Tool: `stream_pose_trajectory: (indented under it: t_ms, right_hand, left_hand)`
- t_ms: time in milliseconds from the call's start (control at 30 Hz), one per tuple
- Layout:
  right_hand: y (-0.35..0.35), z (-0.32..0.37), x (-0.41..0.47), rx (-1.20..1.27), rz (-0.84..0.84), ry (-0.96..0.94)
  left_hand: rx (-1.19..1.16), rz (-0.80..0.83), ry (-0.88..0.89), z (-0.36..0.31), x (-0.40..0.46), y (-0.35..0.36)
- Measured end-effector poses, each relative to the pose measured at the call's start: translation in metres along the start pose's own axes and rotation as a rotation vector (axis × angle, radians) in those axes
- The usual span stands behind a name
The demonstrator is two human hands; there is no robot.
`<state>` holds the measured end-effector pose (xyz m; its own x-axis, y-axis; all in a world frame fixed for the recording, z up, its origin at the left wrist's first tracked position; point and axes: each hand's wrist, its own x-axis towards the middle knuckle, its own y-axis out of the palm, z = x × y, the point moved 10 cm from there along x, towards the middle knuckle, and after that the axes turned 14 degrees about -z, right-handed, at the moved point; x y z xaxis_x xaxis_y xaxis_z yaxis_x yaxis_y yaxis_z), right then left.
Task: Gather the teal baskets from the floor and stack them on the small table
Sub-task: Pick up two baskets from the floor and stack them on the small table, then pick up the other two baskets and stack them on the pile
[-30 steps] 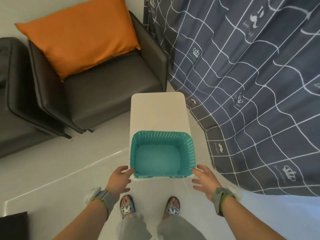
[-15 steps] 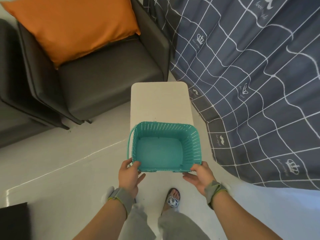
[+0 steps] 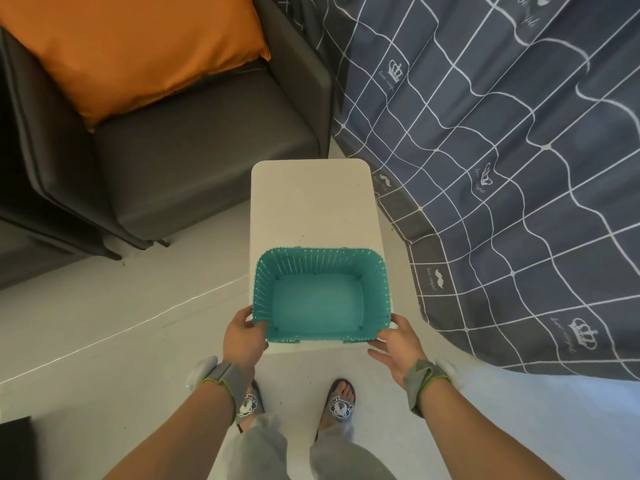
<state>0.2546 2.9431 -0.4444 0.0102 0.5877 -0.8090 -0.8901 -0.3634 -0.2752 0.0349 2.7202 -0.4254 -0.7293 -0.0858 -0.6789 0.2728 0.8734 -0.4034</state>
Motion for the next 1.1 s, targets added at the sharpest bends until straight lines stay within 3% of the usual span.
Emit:
stream_pose_trajectory:
  t_ms: [300, 533, 733, 1100]
  right_hand:
    - [0.006, 0.053, 0.038, 0.063, -0.031, -0.091]
    - [-0.012, 0.051, 0.012, -0.065, -0.068, -0.093]
    - [-0.015, 0.101, -0.041, -0.021, 0.062, -0.244]
    - [0.075, 0.118, -0.122, -0.303, 0.343, -0.426]
  left_hand:
    - [-0.050, 0.082, 0.014, -0.035, 0.018, 0.041]
    - [0.053, 0.047, 0.046, -0.057, -0.006, 0.017]
    - [0.021, -0.088, 0.237, -0.096, -0.060, -0.044]
    - [-0.005, -0.307, 0.287, -0.068, -0.092, -0.175]
